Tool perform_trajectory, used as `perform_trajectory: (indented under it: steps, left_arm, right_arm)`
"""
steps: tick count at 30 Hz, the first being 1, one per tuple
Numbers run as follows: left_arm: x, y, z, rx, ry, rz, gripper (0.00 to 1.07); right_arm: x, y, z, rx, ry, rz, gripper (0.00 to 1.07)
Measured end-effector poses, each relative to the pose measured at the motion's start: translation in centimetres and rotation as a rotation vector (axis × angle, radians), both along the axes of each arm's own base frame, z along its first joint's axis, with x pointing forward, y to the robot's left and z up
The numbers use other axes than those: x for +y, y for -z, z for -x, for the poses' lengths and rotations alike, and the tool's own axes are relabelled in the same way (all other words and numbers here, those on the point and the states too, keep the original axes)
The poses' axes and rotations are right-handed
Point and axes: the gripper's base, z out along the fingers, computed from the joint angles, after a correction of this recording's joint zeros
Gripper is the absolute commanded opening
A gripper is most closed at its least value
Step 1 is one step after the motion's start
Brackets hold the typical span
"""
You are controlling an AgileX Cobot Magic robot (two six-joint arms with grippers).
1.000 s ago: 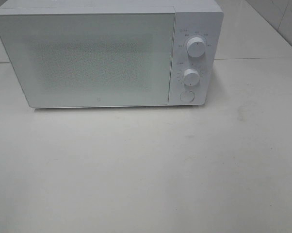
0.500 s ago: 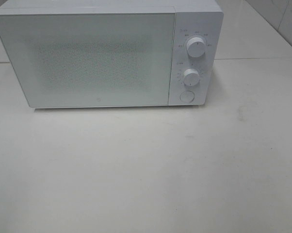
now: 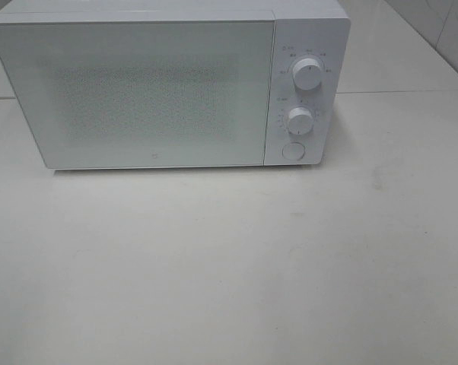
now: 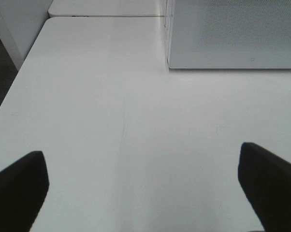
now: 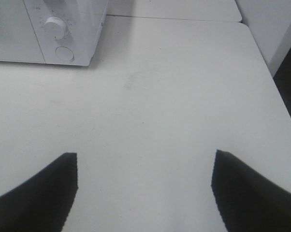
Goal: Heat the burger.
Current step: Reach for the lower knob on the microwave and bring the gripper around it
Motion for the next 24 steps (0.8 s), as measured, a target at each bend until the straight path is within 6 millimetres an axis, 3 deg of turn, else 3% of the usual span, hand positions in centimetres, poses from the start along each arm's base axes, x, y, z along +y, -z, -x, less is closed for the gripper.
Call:
perform_trajectory:
  steps: [10, 24]
  left_arm:
    - [0.0, 0.0, 0.0, 0.0, 0.0, -0.001, 1.0]
    - [0.0, 0.0, 0.0, 0.0, 0.0, -0.001, 1.0]
  right_arm:
    - [0.4, -1.1, -0.3, -0.064, -0.032, -0.049, 0.75]
    - [1.7, -2.8, -6.8, -0.046, -0.059, -0.107, 0.75]
